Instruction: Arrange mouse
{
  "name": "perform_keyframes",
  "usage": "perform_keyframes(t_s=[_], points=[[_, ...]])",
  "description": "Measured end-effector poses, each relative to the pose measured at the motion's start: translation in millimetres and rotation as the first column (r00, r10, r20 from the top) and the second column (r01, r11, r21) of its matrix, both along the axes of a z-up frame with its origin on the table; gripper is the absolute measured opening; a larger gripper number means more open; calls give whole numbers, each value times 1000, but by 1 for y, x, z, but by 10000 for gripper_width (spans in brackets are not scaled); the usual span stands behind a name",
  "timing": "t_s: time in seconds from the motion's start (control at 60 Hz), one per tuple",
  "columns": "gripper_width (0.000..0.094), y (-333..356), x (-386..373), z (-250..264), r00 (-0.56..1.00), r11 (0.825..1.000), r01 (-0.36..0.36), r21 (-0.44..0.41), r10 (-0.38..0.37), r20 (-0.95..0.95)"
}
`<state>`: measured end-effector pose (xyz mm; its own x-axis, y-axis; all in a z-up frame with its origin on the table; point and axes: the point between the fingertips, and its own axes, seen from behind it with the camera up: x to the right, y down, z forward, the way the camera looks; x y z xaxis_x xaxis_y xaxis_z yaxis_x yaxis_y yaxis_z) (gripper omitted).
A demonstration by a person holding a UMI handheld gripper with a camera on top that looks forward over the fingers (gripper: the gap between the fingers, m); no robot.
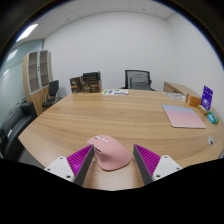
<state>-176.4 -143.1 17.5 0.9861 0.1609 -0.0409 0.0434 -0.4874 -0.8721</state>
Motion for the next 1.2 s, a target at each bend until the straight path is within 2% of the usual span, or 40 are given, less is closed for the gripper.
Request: perform_keyframes(t_s=[0.15, 0.383, 0.45, 0.5, 0.583, 0.8, 0.9, 1.05, 1.2], points=[[843, 22, 0, -5, 998, 999, -32, -17, 31, -54], [808, 64, 18, -11, 997, 999, -18, -30, 16, -70], [740, 67, 18, -13, 997, 999, -4, -39, 0, -82], [624, 69, 16, -14, 996, 999, 3, -46, -7, -93], [544, 69, 19, -17, 998, 998, 27, -61, -31, -56], [429, 70, 21, -21, 998, 992, 67, -106, -68, -8], [420, 69, 21, -10, 994, 984, 107, -145, -111, -20], [421, 90, 31, 63, 989, 989, 142, -46, -143, -39], [420, 135, 89, 145, 981, 978, 191, 83, -188, -43]])
